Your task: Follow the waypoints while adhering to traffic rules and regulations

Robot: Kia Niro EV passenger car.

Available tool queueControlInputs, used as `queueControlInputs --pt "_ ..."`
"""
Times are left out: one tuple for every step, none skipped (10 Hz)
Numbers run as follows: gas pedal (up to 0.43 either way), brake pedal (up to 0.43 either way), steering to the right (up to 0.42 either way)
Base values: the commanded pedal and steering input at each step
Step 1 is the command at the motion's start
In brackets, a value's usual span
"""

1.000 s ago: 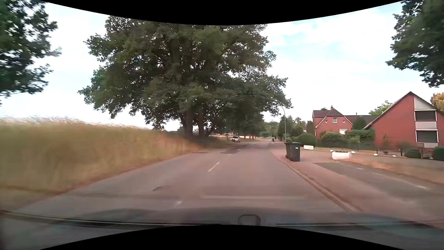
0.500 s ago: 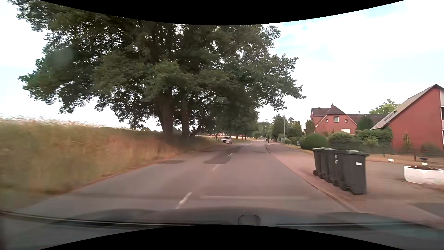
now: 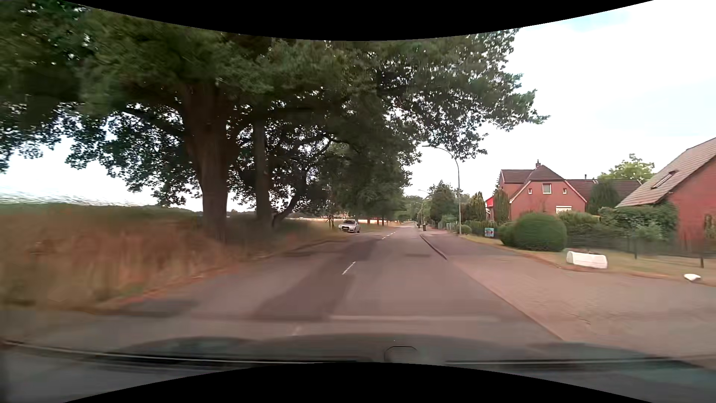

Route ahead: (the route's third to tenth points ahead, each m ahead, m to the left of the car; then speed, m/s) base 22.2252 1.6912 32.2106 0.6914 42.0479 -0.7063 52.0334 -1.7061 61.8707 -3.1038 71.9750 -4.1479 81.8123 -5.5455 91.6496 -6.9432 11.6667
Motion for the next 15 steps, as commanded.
queueControlInputs --pt "0.138 0.000 0.033" --pt "0.138 0.000 0.033" --pt "0.138 0.000 0.032" --pt "0.138 0.000 0.031" --pt "0.138 0.000 0.028" --pt "0.138 0.000 0.026" --pt "0.138 0.000 0.023" --pt "0.138 0.000 0.022" --pt "0.138 0.000 0.021" --pt "0.150 0.000 0.019" --pt "0.150 0.000 0.019" --pt "0.157 0.000 0.019" --pt "0.157 0.000 0.015" --pt "0.157 0.000 0.012" --pt "0.157 0.000 0.007"
